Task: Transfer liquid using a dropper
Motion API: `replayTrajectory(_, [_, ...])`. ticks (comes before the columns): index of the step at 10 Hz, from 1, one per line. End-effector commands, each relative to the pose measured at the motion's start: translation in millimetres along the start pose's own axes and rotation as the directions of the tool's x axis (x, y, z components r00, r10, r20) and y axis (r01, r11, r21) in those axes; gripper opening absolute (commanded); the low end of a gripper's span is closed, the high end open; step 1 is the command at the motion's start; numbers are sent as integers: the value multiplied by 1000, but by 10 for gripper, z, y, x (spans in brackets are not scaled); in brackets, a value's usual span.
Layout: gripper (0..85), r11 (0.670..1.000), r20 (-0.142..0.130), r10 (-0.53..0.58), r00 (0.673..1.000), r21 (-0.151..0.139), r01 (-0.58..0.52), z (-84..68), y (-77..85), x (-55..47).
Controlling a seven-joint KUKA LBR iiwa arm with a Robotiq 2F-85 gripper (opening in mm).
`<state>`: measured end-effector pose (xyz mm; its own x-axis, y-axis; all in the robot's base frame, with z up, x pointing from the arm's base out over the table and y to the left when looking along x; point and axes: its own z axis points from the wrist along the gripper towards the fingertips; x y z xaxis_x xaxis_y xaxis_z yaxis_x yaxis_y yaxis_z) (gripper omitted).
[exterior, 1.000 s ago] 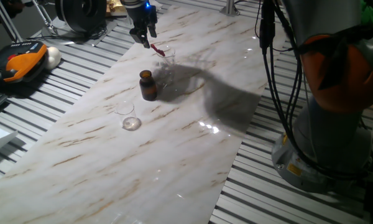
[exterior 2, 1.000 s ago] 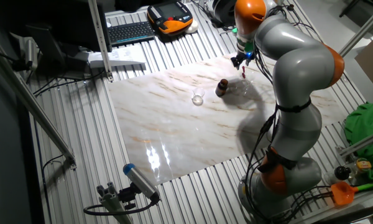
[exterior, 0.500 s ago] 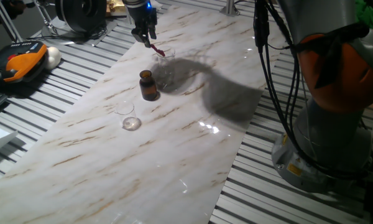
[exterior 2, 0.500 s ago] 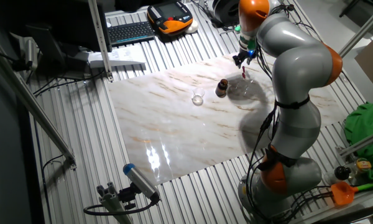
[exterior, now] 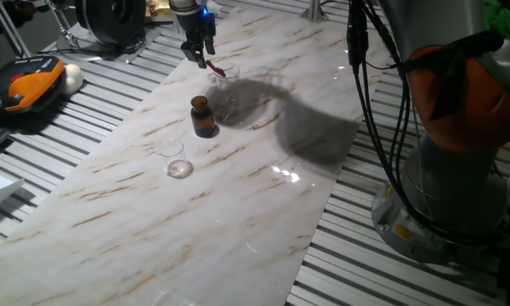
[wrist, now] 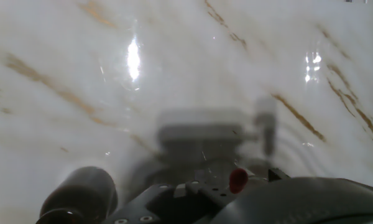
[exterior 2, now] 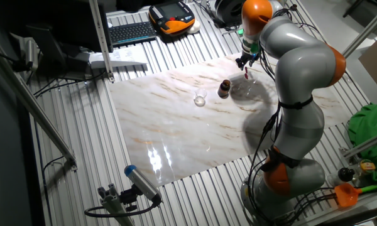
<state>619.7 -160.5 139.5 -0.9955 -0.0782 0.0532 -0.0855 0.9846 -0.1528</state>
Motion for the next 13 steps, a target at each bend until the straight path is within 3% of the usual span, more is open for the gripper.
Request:
replayTrajectory(1, [340,1000,2,-4,1000,-2,4,23,-3,-4])
replayTrajectory(12, [340,999,5,-36,999,-14,36,80,-29,-1])
replayTrajectory(13, [170,999,3,-42,999,-13,42,82,-30,0])
